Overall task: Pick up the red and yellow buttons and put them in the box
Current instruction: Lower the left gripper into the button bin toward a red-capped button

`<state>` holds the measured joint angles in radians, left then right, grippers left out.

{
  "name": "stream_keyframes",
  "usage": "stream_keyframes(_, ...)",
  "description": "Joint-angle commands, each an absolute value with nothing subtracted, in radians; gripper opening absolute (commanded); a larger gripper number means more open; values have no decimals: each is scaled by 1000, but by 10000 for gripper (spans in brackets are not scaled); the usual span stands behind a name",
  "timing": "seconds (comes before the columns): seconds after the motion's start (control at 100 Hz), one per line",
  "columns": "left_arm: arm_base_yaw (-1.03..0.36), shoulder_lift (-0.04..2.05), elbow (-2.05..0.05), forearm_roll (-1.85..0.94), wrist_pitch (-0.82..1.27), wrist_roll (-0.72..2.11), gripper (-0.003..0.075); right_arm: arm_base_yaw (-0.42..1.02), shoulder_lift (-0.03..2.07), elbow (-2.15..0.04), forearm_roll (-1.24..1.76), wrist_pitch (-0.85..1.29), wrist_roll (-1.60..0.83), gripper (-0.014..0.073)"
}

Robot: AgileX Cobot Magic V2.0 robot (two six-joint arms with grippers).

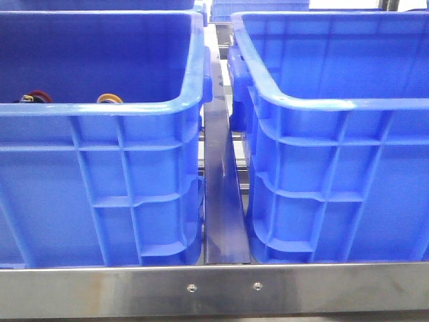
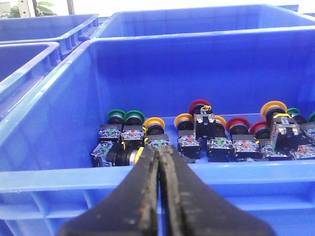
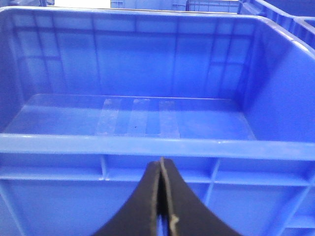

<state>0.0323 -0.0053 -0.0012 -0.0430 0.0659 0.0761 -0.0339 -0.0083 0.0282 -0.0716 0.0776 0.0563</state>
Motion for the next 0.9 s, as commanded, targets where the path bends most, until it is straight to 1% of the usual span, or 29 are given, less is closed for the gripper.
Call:
stream_keyframes(0.0, 37, -35, 19, -44, -13, 69, -20, -38, -30, 33, -84, 0, 55, -67)
stream_keyframes(0.18, 37, -35, 19, -44, -17, 69, -20, -38, -30, 33, -84, 0, 55, -67)
stream_keyframes(0.29, 37, -35, -2, -120, -66, 69, -20, -38, -30, 33, -84, 0, 55, -67)
stream_keyframes(0.37, 37, -35, -40, -135, -59, 69, -20, -38, -30, 33, -84, 0, 55, -67)
stream_keyframes(0.48, 37, -35, -120, -135, 0, 69, -20, -38, -30, 33, -84, 0, 55, -67)
stream_keyframes(0.61, 37, -15, -237, -135, 140, 69, -20, -38, -30, 33, -84, 0, 55, -67)
stream_keyframes(0.82, 37, 101, -398, -135, 257, 69, -20, -38, -30, 33, -84, 0, 55, -67)
stream_keyframes(0.89, 37, 165, -459, -135, 324, 73, -20, -38, -30, 33, -84, 0, 55, -67)
